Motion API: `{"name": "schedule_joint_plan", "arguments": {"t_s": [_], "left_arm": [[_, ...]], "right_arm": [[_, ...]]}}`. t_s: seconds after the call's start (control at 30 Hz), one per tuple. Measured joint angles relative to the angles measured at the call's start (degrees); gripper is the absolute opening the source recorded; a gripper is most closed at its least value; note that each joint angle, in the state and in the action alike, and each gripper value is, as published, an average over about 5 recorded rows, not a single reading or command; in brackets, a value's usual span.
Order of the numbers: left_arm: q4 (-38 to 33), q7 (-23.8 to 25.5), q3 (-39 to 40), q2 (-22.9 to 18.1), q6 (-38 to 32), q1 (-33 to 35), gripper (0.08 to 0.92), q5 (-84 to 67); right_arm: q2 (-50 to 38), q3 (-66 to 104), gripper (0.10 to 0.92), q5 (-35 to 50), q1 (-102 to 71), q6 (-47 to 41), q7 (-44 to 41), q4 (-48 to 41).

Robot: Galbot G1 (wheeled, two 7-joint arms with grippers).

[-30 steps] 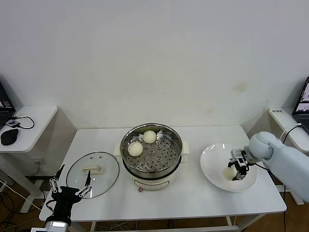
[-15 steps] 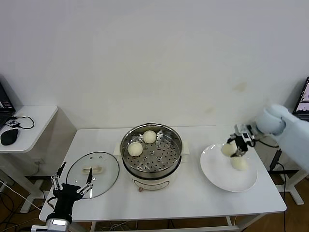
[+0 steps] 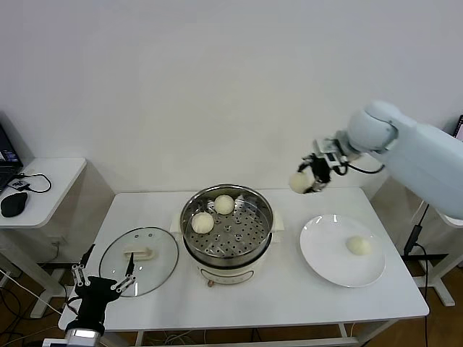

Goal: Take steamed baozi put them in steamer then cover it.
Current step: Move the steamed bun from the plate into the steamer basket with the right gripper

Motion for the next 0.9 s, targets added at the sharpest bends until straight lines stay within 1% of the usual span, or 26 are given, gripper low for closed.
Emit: {"name": "schedule_joint_plan", "arguments": {"t_s": [0.4,0.63,0.9], "left_arm": [[0.1,0.1,-2.1,-0.2,0.0,0.3,0.823,-0.6],[0.4,0.0,-2.8,-0.6,0.0,0.1,0.823,-0.9],[0.5,0.0,-2.9,-1.2,-0.2,-0.4,0.823,-1.2]], "right_arm": [[11.6,-7.2,0.631,2.0,0.7,3.0,3.5,-0.9],[16.1,-12.6,0.631,0.5,0.5,7.0,6.1,0.9],[19.6,-17.3,0.635,-1.3,1.0,12.0,6.9,2.2]]}}
